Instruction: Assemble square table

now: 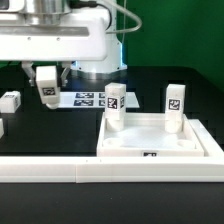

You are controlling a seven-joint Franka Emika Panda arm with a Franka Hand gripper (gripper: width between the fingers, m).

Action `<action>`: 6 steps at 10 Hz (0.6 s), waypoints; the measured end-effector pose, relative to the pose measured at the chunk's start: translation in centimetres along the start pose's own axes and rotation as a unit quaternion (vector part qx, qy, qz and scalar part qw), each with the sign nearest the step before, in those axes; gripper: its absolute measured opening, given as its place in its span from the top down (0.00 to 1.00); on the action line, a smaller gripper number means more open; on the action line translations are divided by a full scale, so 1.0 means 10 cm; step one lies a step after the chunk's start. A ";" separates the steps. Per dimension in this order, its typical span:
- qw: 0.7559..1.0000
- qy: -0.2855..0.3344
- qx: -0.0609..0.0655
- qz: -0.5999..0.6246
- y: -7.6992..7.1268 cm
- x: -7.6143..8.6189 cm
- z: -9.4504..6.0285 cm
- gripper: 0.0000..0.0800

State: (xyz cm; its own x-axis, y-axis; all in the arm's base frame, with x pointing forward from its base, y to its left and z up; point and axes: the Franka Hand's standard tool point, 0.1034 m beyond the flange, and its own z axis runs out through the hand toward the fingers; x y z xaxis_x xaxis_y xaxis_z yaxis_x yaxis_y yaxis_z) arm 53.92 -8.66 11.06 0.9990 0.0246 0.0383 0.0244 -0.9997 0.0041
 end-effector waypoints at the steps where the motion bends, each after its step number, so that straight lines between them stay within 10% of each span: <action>1: 1.000 0.006 0.000 -0.010 -0.10 0.05 -0.01 0.64; 6: 1.000 0.004 0.002 -0.005 -0.21 0.05 0.03 0.64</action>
Offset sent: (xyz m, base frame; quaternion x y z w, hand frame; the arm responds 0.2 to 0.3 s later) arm 0.0000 0.0000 0.0000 0.0000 0.0000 0.0000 1.0000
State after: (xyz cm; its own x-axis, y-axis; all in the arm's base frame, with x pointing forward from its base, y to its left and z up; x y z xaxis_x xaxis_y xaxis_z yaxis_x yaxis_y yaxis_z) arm 54.41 -6.50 10.78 0.9983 0.0354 0.0463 0.0354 -0.9994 -0.0001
